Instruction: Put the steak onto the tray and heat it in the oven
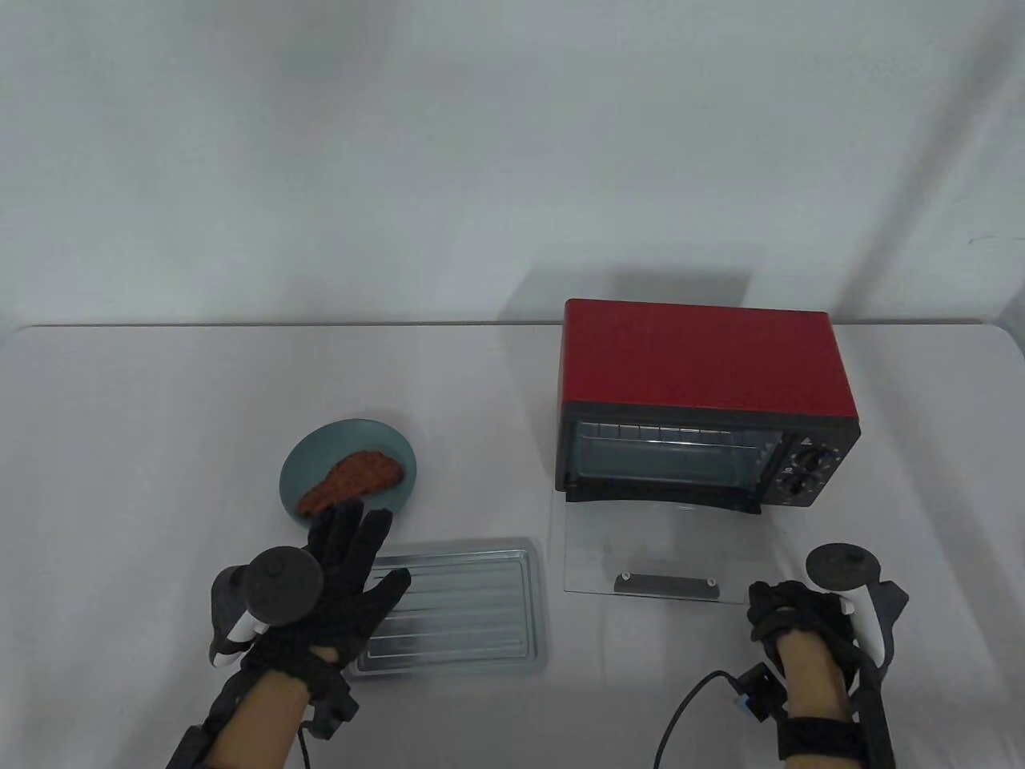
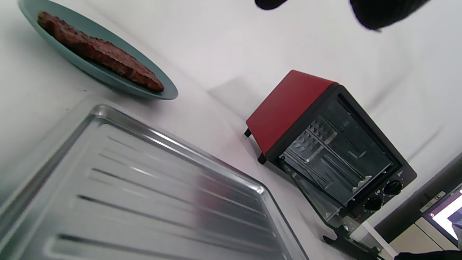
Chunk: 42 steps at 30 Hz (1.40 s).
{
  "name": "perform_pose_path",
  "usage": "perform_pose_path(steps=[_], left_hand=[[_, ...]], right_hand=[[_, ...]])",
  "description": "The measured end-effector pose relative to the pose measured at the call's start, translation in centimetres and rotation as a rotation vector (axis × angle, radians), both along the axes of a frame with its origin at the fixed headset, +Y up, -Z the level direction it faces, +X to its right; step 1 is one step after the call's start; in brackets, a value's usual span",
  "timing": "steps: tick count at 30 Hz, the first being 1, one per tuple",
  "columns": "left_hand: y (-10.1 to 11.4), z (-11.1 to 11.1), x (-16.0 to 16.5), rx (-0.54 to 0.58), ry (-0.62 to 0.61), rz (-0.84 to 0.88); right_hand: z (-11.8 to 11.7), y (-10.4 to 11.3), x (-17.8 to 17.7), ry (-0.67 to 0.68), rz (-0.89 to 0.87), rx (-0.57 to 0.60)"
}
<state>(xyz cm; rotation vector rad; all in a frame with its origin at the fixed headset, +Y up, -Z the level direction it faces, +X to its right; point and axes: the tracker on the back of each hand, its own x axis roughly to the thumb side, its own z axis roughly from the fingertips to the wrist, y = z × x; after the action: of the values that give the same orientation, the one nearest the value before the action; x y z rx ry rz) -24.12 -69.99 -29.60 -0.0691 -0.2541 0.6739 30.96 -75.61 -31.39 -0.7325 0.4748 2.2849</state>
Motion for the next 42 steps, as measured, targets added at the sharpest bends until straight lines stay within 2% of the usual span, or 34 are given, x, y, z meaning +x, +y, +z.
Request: perform_pose_path(steps=[4,8,11,13,14,17,19,22,25,28,30,36,40,42], left_hand=[[0.5,-0.1,-0.6,0.037,0.05,0.041],[1.3,-0.3,-1.8,0.092,0.124,0.116],[2.0,-1.0,-3.8,0.128,0.227,0.2],[2.2,-1.9,-5.3,0.115,0.291,0.235],[2.1,-2.7,-6.2,0.073,0.326,0.267],[1.4,-5.0,-8.4,-0.063,0.384,0.318],[0.4,-7.1,-10.0,-0.158,0.442,0.347],[-1.1,-9.4,-11.4,-0.247,0.502,0.248],[-3.2,-10.9,-12.4,-0.336,0.589,0.236],[-5.4,-11.8,-13.3,-0.43,0.648,0.225],[-5.9,-12.2,-13.5,-0.414,0.655,0.22],[-6.2,-14.1,-13.1,-0.385,0.714,-0.033],[-6.5,-14.9,-12.7,-0.362,0.77,-0.112],[-6.6,-15.0,-12.7,-0.395,0.785,-0.081]], right_hand=[[-0.1,-0.2,-0.1,0.023,0.036,-0.031],[0.1,0.3,0.0,0.012,0.049,-0.006],[0.3,2.1,0.0,0.002,0.116,0.145],[0.4,3.5,-0.3,0.024,0.145,0.271],[0.5,4.3,-0.8,0.054,0.147,0.358],[0.4,6.2,-2.5,0.208,0.112,0.589],[0.5,7.4,-4.3,0.364,0.092,0.747],[1.0,8.4,-7.1,0.574,0.113,0.839],[1.3,8.7,-9.7,0.718,0.155,0.862],[1.4,8.4,-11.6,0.826,0.24,0.824],[1.3,8.1,-12.3,0.869,0.269,0.795],[1.1,7.4,-12.2,0.865,0.263,0.749],[1.1,7.4,-11.6,0.83,0.245,0.746],[1.1,7.4,-11.4,0.815,0.229,0.75]])
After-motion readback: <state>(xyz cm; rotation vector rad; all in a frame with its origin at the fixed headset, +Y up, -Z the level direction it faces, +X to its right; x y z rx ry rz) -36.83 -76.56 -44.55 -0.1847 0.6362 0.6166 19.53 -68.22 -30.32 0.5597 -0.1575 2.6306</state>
